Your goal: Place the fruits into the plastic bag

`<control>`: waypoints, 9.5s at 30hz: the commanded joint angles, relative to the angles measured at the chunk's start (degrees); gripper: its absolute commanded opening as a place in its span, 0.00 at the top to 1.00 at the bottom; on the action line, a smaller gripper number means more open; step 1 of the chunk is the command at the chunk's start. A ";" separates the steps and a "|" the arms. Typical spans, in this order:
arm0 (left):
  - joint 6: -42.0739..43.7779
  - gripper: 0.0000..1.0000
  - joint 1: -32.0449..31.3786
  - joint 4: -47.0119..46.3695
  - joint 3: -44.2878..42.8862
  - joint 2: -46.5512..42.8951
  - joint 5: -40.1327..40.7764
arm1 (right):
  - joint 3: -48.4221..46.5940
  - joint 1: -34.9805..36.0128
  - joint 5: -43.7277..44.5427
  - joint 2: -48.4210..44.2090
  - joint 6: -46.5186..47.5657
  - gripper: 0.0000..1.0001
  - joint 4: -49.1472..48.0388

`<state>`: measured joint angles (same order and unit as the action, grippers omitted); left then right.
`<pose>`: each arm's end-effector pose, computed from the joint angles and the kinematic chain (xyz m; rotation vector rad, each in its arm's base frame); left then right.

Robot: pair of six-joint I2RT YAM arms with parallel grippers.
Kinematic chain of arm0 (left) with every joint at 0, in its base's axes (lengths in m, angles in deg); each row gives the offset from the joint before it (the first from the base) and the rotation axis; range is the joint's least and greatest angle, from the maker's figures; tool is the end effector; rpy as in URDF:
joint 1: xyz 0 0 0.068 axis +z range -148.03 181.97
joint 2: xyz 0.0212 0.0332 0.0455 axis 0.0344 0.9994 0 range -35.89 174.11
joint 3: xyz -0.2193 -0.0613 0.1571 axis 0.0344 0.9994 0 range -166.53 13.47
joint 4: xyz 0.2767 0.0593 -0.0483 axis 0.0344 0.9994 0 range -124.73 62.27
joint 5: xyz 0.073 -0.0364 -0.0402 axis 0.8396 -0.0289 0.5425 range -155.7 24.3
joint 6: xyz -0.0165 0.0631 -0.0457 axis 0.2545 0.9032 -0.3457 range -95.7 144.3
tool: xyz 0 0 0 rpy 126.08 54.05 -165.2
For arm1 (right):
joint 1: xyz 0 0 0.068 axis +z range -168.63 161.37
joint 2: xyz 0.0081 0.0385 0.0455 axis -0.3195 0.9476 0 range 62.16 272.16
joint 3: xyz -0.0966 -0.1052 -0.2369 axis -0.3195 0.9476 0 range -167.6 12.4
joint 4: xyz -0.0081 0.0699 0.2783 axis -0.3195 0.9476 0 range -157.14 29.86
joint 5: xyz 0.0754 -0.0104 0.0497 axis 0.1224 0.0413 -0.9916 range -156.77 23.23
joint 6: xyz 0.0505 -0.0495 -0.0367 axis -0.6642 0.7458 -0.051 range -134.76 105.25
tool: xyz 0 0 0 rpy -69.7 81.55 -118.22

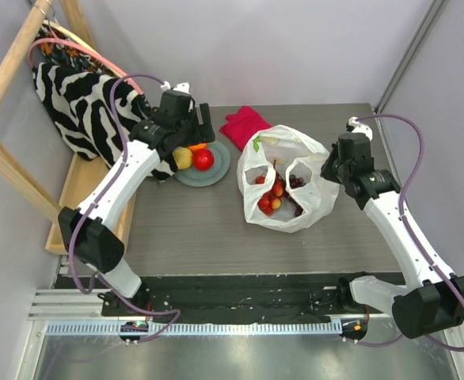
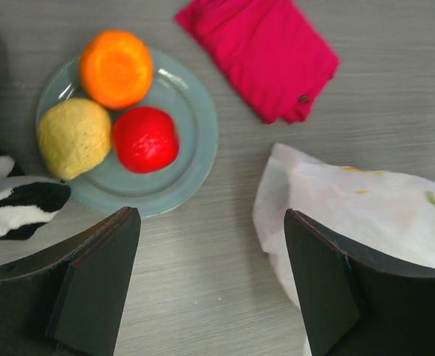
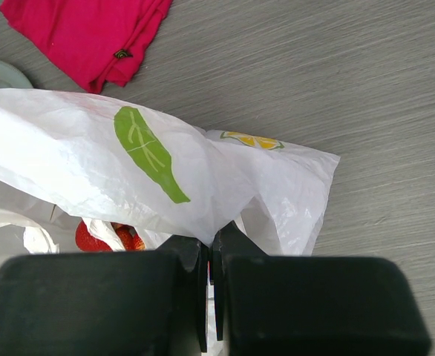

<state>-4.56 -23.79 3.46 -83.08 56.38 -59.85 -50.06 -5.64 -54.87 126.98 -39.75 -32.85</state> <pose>0.3774 -0.1744 0.3821 -0.1190 2.1889 -0.4362 0.2893 0.0521 0.3204 0.3438 2.1711 0.1425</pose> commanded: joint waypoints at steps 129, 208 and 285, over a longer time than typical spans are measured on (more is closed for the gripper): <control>-3.75 0.71 -19.04 -36.09 16.67 -13.26 -12.00 | 3.92 -0.07 -3.37 -4.88 -2.87 0.99 -7.30; 5.39 0.15 -27.42 -9.19 -0.04 15.32 -19.56 | 5.77 -0.07 -0.65 -9.01 -2.52 0.99 -3.70; 22.80 0.00 6.42 -0.41 -6.53 27.25 13.40 | 6.73 0.01 -0.83 -3.12 -7.09 0.99 -9.41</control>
<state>17.36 -18.87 3.20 -86.12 81.78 -46.98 -40.42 -5.64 -56.44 124.02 -46.00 -40.11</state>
